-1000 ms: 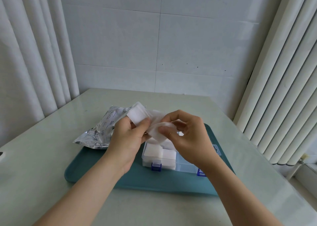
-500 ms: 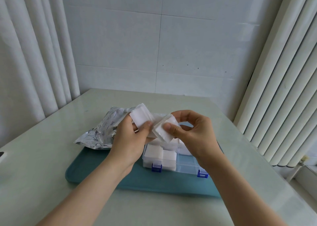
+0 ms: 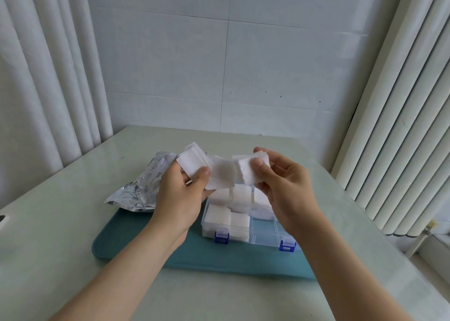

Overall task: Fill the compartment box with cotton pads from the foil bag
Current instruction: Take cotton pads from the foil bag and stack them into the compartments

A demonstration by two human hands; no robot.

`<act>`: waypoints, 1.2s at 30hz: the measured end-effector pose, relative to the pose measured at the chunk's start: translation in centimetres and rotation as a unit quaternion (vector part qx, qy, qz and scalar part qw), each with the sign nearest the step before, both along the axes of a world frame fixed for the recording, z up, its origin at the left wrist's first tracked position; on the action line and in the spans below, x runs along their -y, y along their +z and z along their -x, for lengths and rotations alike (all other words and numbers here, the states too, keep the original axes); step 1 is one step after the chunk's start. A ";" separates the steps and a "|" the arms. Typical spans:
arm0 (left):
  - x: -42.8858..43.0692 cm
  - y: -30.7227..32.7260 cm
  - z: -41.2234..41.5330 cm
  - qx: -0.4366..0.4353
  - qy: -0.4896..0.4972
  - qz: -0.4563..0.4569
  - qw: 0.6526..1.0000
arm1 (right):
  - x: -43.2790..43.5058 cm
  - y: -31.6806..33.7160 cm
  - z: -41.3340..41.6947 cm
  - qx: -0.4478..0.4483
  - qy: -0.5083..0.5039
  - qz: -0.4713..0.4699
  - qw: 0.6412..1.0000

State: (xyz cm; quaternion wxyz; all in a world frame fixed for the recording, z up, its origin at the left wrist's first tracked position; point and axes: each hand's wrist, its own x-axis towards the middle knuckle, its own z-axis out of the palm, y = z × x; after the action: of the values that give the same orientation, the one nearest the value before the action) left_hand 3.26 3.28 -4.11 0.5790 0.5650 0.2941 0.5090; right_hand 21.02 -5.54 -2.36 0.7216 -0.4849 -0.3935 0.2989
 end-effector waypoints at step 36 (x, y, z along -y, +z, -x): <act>0.8 1.4 0.5 -0.045 -0.076 0.049 0.995 | 0.7 0.8 0.0 0.086 0.046 0.011 0.995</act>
State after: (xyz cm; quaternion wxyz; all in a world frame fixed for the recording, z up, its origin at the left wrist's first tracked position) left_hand 2.71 2.51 -2.73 0.6293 0.5791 0.3003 0.4225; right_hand 21.01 -6.24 -1.55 0.6651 -0.4982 -0.4729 0.2928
